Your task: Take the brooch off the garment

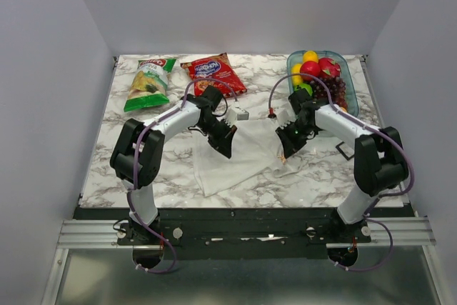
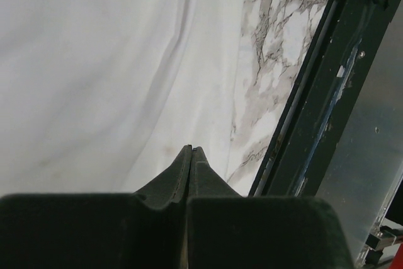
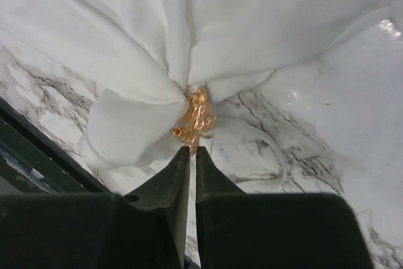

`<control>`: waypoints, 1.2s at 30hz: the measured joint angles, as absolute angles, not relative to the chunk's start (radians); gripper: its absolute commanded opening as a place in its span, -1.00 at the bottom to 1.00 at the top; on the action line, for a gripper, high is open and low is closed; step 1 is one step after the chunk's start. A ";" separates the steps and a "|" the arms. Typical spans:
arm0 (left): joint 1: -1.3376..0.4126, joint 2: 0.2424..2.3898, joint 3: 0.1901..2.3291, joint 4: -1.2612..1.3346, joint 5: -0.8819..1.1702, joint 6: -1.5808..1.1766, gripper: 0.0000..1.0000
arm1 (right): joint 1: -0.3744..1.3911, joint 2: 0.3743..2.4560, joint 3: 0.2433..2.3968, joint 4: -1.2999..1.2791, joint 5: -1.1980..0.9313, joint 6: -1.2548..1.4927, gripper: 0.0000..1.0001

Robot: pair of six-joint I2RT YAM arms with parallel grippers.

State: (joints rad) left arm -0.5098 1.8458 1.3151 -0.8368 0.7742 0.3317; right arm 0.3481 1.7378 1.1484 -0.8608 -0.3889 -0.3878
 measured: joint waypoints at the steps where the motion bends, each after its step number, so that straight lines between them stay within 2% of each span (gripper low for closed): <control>1: -0.510 1.845 1.321 -0.833 0.780 0.330 -0.88 | 0.348 1.716 1.148 -0.861 -0.390 -0.395 -0.74; 6: -0.510 1.842 1.352 -0.807 0.817 0.321 -0.83 | 0.348 1.642 1.161 -0.866 -0.426 -0.433 -0.75; 9: -0.510 1.833 1.353 -0.772 0.847 0.306 -0.68 | 0.353 1.644 1.190 -0.872 -0.443 -0.447 -0.73; 13: -0.510 1.827 1.352 -0.709 0.874 0.267 -0.65 | 0.354 1.650 1.213 -0.877 -0.442 -0.436 -0.22; 19: -0.508 1.800 1.336 -0.689 0.878 0.258 -0.63 | 0.350 1.709 1.182 -0.877 -0.424 -0.392 0.00; 28: -0.498 1.725 1.249 -0.715 0.863 0.287 -0.62 | 0.300 1.853 1.182 -0.894 -0.416 -0.374 0.03; 36: -0.497 1.725 1.245 -0.751 0.830 0.311 -0.61 | 0.293 1.895 1.217 -0.932 -0.467 -0.375 -0.08</control>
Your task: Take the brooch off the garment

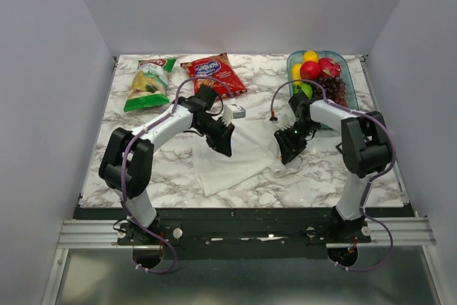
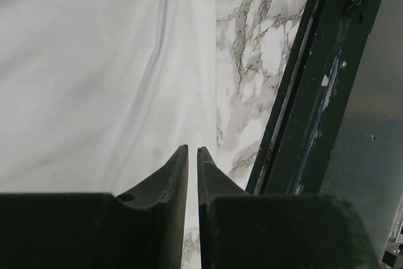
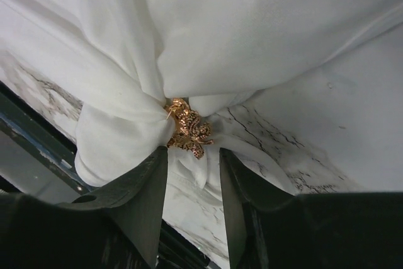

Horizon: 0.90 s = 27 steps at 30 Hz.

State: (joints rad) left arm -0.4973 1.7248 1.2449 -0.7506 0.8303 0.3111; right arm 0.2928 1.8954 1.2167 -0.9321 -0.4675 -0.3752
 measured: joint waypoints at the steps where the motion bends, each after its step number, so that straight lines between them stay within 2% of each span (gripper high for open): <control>1: -0.497 1.725 1.245 -0.751 0.827 0.313 -0.61 | 0.293 1.899 1.217 -0.936 -0.476 -0.375 -0.09; 6: -0.497 1.726 1.246 -0.753 0.822 0.318 -0.60 | 0.293 1.910 1.217 -0.950 -0.503 -0.375 -0.12; 9: -0.497 1.727 1.248 -0.754 0.820 0.318 -0.61 | 0.293 1.920 1.222 -0.963 -0.512 -0.375 -0.21; 14: -0.497 1.728 1.249 -0.755 0.819 0.318 -0.60 | 0.293 1.932 1.228 -0.973 -0.517 -0.378 -0.52; 20: -0.497 1.728 1.249 -0.754 0.820 0.319 -0.60 | 0.293 1.899 1.227 -0.979 -0.515 -0.410 -0.74; 27: -0.497 1.722 1.242 -0.699 0.854 0.312 -0.42 | 0.302 1.775 1.232 -0.998 -0.509 -0.474 -0.78</control>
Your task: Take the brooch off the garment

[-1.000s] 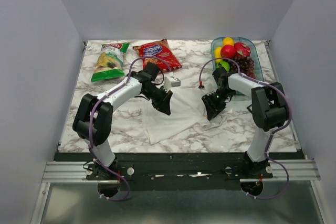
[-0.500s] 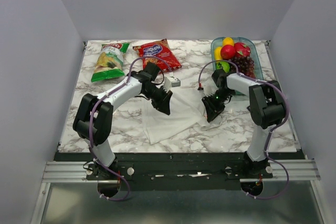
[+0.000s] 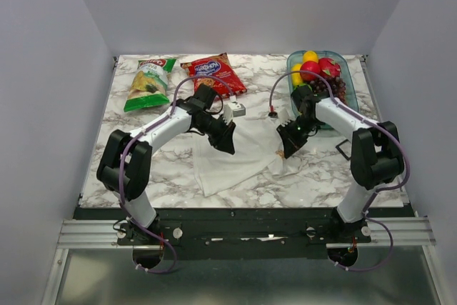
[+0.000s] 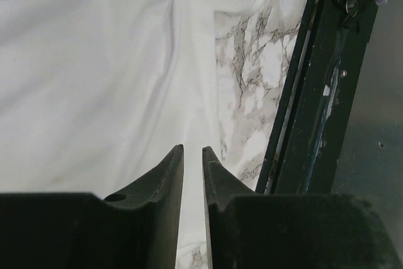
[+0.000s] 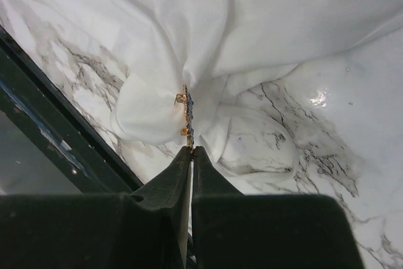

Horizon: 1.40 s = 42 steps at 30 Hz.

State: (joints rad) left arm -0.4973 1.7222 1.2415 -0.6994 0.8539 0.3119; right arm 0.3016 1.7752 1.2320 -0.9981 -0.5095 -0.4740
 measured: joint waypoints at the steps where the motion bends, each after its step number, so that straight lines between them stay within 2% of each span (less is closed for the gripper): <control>1: -0.497 1.709 1.224 -0.661 0.861 0.306 -0.41 | 0.308 1.769 1.240 -1.006 -0.508 -0.489 -0.79; 7: -0.497 1.600 1.084 -0.371 0.880 0.158 -0.37 | 0.372 1.756 1.316 -1.046 -0.502 -0.614 -0.80; 16: -0.497 1.592 0.852 0.315 0.866 -0.245 -0.33 | 0.463 1.756 1.509 -1.157 -0.500 -0.788 -0.79; 21: -0.504 1.592 0.783 0.540 0.865 -0.382 -0.32 | 0.496 1.765 1.594 -1.217 -0.499 -0.834 -0.78; 26: -0.506 1.592 0.762 0.675 0.865 -0.458 -0.31 | 0.545 1.772 1.598 -1.253 -0.498 -0.846 -0.78; 33: -0.498 1.622 0.748 0.801 0.873 -0.575 -0.28 | 0.583 1.763 1.588 -1.218 -0.451 -0.781 -0.88; 38: -0.432 1.618 0.693 0.839 0.896 -0.639 -0.21 | 0.582 1.645 1.481 -1.131 -0.437 -0.772 -0.86; 42: -0.404 1.605 0.667 0.830 0.917 -0.643 -0.20 | 0.607 1.590 1.474 -1.127 -0.435 -0.840 -0.84</control>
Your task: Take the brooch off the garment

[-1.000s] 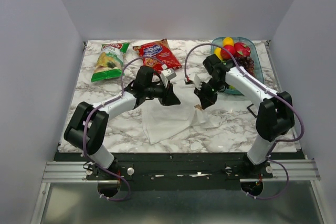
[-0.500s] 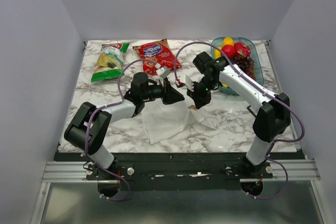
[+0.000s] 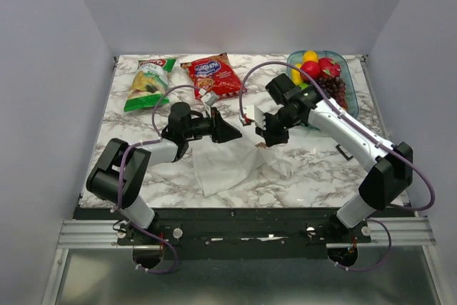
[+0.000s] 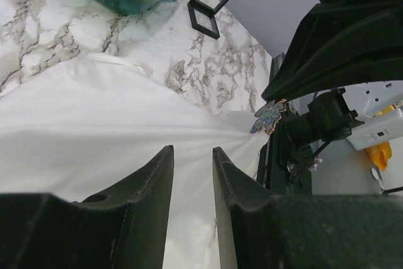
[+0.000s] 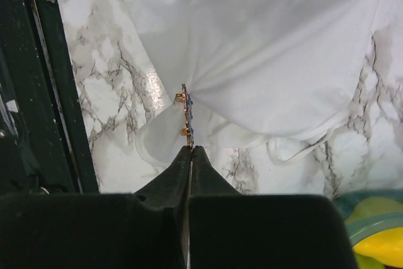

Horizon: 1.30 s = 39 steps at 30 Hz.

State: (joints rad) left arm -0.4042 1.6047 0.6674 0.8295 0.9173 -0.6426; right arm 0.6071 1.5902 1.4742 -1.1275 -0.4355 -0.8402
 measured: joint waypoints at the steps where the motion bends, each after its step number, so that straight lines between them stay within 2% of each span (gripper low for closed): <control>1: -0.408 1.604 0.667 0.831 0.921 -0.643 -0.19 | 0.616 1.596 1.480 -1.129 -0.434 -0.854 -0.84; 10: -0.468 1.625 0.699 0.912 0.940 -0.693 -0.20 | 0.672 1.768 1.611 -1.155 -0.348 -0.936 -0.84; 20: -0.502 1.730 0.706 1.008 0.960 -0.760 -0.20 | 0.680 1.790 1.703 -1.206 -0.290 -0.935 -0.83; 26: -0.506 1.771 0.727 1.059 0.961 -0.797 -0.50 | 0.694 1.795 1.703 -1.225 -0.284 -0.932 -0.82; 32: -0.505 1.818 0.750 1.123 0.986 -0.847 -1.00 | 0.692 1.826 1.729 -1.240 -0.266 -0.899 -0.82; 36: -0.504 1.852 0.758 1.180 1.007 -0.886 -1.00 | 0.692 1.848 1.752 -1.258 -0.251 -0.850 -0.67; 38: -0.503 1.865 0.758 1.205 1.010 -0.905 -1.00 | 0.691 1.848 1.752 -1.257 -0.248 -0.814 -0.43; 39: -0.503 1.867 0.758 1.212 1.010 -0.912 -1.00 | 0.689 1.848 1.752 -1.256 -0.249 -0.797 -0.39</control>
State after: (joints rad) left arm -0.5034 1.8671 0.7582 1.2121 1.0100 -0.9115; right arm 0.6891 1.8477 1.7519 -1.2560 -0.2485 -0.7971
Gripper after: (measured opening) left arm 0.011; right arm 0.191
